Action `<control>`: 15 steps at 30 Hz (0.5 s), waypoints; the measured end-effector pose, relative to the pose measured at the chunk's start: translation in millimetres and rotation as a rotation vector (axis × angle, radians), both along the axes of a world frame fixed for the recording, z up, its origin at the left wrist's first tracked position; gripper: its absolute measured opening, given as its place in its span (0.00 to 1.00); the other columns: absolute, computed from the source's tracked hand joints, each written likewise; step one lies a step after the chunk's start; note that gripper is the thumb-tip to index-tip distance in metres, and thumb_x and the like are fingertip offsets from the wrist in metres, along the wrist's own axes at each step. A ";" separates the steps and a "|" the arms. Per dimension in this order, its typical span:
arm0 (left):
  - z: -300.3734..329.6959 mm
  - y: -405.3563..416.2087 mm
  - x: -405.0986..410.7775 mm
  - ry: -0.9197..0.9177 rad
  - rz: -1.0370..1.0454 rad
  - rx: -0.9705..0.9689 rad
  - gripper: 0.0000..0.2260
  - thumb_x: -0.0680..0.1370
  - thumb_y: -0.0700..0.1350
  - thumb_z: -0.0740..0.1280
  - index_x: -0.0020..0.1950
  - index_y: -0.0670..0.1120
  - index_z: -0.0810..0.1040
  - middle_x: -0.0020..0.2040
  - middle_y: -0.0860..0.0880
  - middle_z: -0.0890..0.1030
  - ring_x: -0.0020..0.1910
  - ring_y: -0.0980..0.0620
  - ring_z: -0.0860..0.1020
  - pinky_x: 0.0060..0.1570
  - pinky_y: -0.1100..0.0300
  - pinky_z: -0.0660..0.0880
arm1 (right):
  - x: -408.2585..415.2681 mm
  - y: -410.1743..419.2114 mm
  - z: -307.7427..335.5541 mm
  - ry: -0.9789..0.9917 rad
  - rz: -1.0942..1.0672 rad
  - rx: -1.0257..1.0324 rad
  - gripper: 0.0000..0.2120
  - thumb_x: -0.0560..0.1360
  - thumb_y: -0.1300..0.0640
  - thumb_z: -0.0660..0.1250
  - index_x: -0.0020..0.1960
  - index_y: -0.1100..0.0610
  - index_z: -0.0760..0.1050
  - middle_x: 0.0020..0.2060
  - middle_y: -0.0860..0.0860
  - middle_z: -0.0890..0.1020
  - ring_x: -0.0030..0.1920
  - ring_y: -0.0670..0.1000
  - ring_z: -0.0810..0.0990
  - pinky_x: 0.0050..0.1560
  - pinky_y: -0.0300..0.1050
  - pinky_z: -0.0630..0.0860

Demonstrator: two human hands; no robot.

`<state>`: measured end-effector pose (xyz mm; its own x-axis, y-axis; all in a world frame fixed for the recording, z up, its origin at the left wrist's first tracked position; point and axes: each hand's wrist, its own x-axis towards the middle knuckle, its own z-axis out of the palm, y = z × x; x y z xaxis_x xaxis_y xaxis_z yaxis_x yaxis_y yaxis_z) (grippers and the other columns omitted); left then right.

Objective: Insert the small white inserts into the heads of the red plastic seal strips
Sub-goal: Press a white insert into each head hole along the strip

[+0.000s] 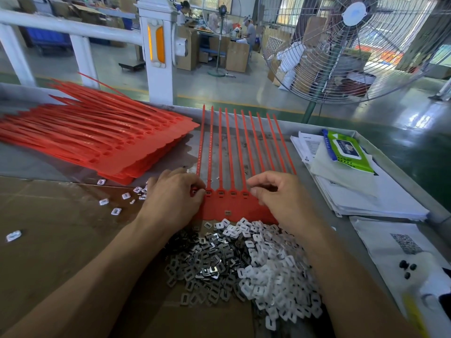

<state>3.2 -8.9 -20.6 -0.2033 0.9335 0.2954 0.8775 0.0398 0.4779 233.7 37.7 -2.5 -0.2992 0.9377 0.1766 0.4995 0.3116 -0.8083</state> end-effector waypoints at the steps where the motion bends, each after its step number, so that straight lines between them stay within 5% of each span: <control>1: 0.2 -0.1 0.2 0.002 0.001 0.000 0.07 0.79 0.54 0.67 0.54 0.58 0.83 0.52 0.58 0.77 0.60 0.51 0.72 0.64 0.47 0.63 | 3.0 3.3 -1.0 -0.001 -0.038 -0.002 0.09 0.79 0.56 0.73 0.48 0.41 0.83 0.44 0.38 0.85 0.42 0.35 0.82 0.45 0.32 0.75; 6: 0.2 -0.8 -0.1 0.001 0.002 0.005 0.07 0.79 0.54 0.67 0.55 0.58 0.82 0.52 0.58 0.77 0.60 0.51 0.72 0.63 0.47 0.63 | 8.9 12.2 -7.8 -0.063 -0.112 -0.016 0.10 0.78 0.57 0.73 0.48 0.41 0.83 0.44 0.40 0.84 0.42 0.37 0.82 0.43 0.34 0.76; 11: 0.0 -0.5 0.2 -0.008 0.006 0.009 0.06 0.79 0.53 0.68 0.54 0.58 0.83 0.51 0.58 0.77 0.60 0.50 0.72 0.62 0.47 0.62 | 7.8 13.7 -9.0 -0.152 -0.102 0.077 0.08 0.78 0.59 0.73 0.52 0.46 0.85 0.42 0.34 0.82 0.46 0.26 0.77 0.42 0.20 0.70; 15: 0.1 -0.5 -0.3 -0.007 0.006 0.004 0.06 0.79 0.53 0.68 0.54 0.58 0.82 0.53 0.58 0.77 0.60 0.51 0.71 0.62 0.48 0.62 | 7.8 14.1 -7.4 -0.246 -0.078 0.109 0.08 0.79 0.58 0.72 0.53 0.46 0.86 0.41 0.32 0.80 0.45 0.25 0.76 0.41 0.20 0.69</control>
<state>2.9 -9.4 -20.4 -0.2105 0.9312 0.2978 0.8740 0.0428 0.4841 241.5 51.8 -9.9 -0.2736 0.9389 0.2086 0.7022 0.3432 -0.6238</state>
